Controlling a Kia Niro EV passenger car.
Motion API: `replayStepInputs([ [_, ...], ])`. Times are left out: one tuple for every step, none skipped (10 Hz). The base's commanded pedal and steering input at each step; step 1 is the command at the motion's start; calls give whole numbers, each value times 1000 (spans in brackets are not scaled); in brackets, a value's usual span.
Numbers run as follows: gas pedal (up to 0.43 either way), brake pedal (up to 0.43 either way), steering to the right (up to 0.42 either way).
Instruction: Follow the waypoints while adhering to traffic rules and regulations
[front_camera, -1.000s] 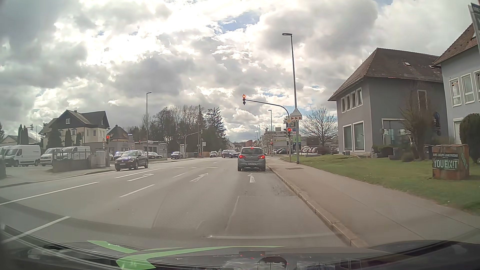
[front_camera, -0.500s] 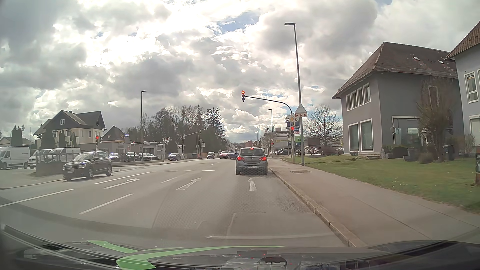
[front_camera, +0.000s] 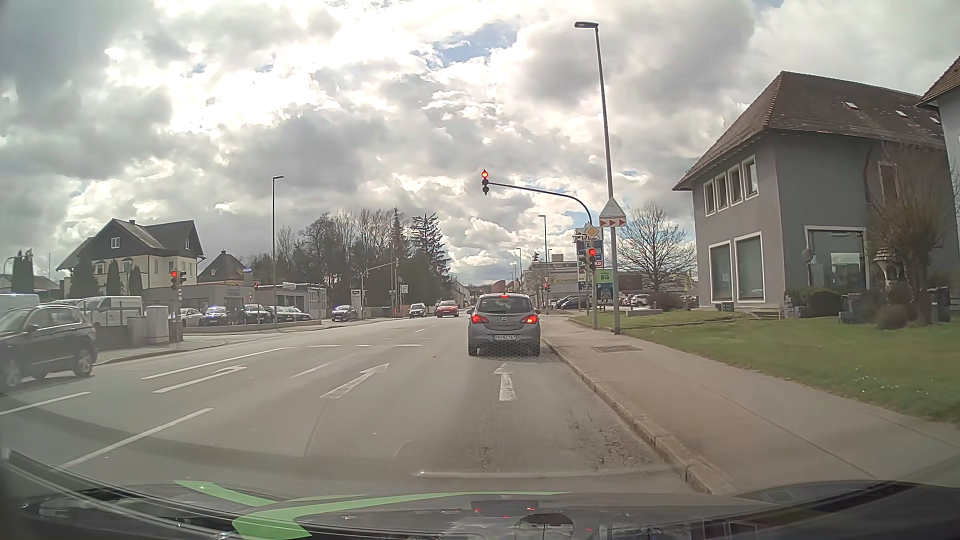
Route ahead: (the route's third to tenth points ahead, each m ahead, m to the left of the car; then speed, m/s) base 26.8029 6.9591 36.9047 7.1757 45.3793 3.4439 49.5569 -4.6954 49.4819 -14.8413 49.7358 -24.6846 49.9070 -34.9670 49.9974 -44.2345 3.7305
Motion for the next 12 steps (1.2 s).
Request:
replayStepInputs([
  [0, 0, -2],
  [0, 0, -1],
  [0, 0, -2],
  [0, 0, -2],
  [0, 0, -2],
  [0, 0, -2],
  [0, 0, -2],
  [0, 0, -1],
  [0, 0, -1],
  [0, 0, -2],
  [0, 0, -2],
  [0, 0, -2],
])
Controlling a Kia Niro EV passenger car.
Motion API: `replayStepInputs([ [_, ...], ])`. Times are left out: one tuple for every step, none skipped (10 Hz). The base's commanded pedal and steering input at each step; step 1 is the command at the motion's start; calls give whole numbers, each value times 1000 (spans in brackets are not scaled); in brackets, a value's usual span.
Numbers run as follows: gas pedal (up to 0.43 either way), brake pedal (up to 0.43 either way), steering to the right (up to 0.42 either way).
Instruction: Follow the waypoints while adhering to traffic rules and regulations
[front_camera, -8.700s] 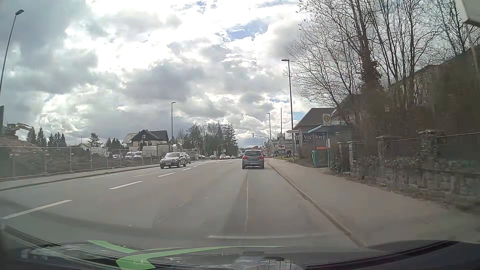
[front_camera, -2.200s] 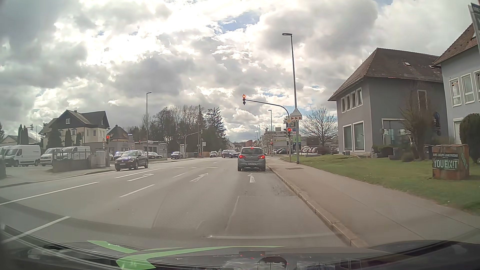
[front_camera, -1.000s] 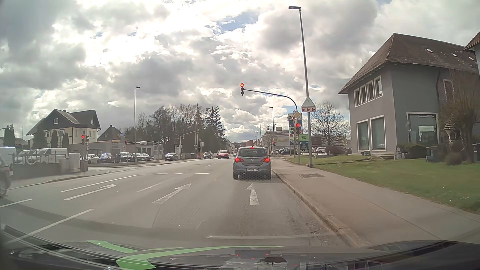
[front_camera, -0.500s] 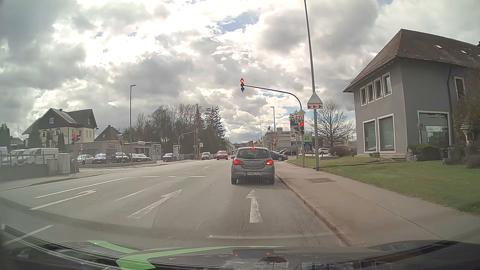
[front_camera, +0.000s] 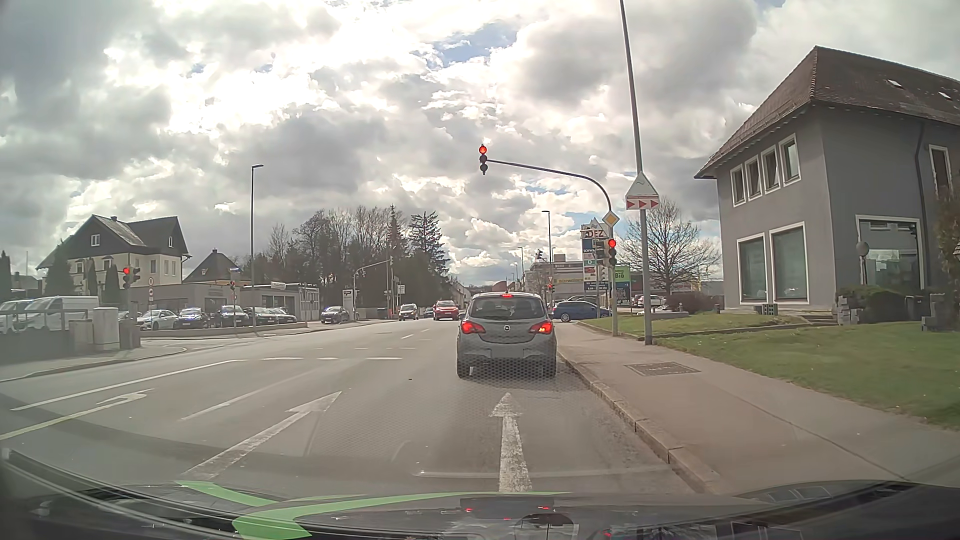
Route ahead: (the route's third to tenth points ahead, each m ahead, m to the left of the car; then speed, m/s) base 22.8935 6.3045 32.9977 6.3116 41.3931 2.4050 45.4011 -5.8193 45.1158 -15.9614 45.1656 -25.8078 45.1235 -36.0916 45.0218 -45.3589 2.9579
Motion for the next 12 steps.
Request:
replayStepInputs([
  [0, 0, -3],
  [0, 0, -2],
  [0, 0, -2],
  [0, 24, -2],
  [0, 73, -3],
  [0, 98, -3],
  [0, 110, -4],
  [0, 128, -4],
  [0, 171, -3],
  [0, 189, -4],
  [0, 213, -4],
  [0, 238, -4],
])
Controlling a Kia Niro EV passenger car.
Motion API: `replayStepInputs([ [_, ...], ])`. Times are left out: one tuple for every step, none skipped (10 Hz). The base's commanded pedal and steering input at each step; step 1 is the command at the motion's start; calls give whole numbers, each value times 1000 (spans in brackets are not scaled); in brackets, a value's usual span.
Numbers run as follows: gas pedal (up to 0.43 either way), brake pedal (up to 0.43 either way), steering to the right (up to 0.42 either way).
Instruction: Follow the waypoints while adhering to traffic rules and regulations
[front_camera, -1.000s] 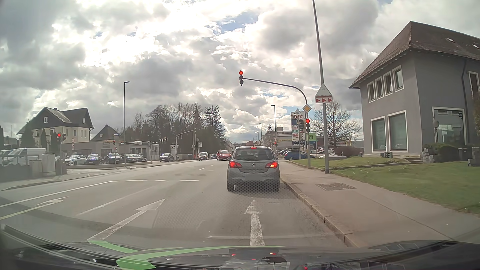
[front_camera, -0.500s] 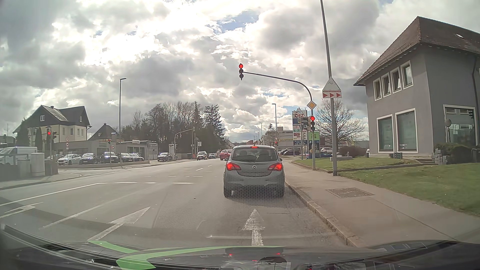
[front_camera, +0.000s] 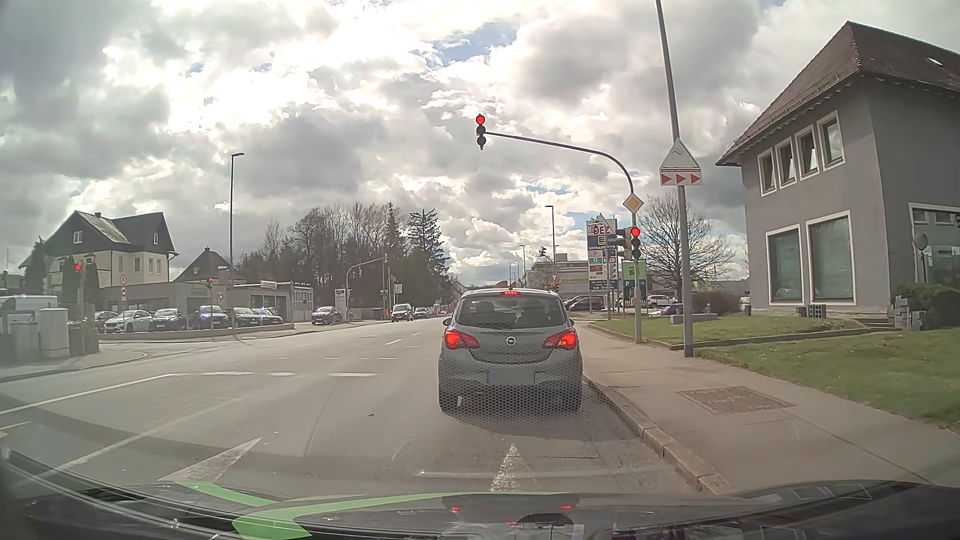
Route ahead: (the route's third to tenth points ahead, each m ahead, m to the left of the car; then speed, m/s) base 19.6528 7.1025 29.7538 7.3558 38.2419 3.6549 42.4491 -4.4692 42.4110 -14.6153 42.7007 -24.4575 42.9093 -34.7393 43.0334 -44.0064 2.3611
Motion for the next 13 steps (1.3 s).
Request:
replayStepInputs([
  [0, 250, -4],
  [0, 262, -4],
  [0, 262, -4],
  [0, 262, -4],
  [0, 262, -4],
  [0, 262, -3],
  [0, 262, -4],
  [0, 262, -3],
  [0, 262, -4],
  [0, 262, -4],
  [0, 262, -3],
  [0, 268, -4],
  [0, 268, -4],
])
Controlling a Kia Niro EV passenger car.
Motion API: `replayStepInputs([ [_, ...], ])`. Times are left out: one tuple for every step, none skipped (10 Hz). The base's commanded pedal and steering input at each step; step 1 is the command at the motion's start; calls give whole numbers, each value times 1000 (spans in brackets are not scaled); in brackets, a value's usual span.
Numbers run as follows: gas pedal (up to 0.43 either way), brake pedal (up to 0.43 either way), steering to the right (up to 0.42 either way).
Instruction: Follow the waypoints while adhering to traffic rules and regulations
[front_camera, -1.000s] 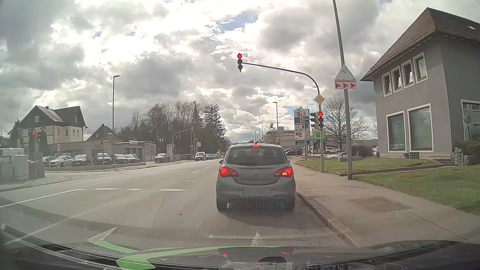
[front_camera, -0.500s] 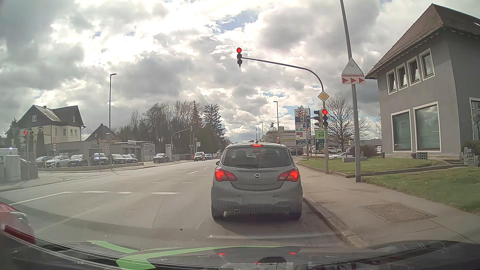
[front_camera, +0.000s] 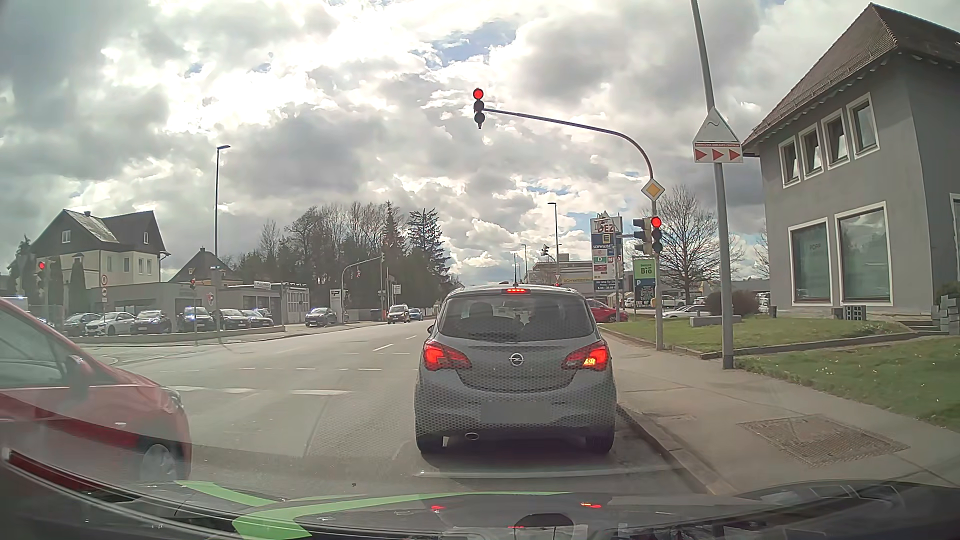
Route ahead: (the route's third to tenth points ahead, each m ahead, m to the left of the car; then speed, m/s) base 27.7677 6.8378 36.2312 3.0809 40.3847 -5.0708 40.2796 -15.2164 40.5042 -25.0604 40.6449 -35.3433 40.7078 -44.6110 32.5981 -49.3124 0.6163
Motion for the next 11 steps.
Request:
replayStepInputs([
  [0, 268, -4],
  [0, 268, -4],
  [0, 268, -4],
  [0, 268, -4],
  [0, 274, -4],
  [0, 274, -4],
  [0, 274, -4],
  [0, 274, -3],
  [0, 274, -3],
  [0, 274, -3],
  [0, 274, -3],
])
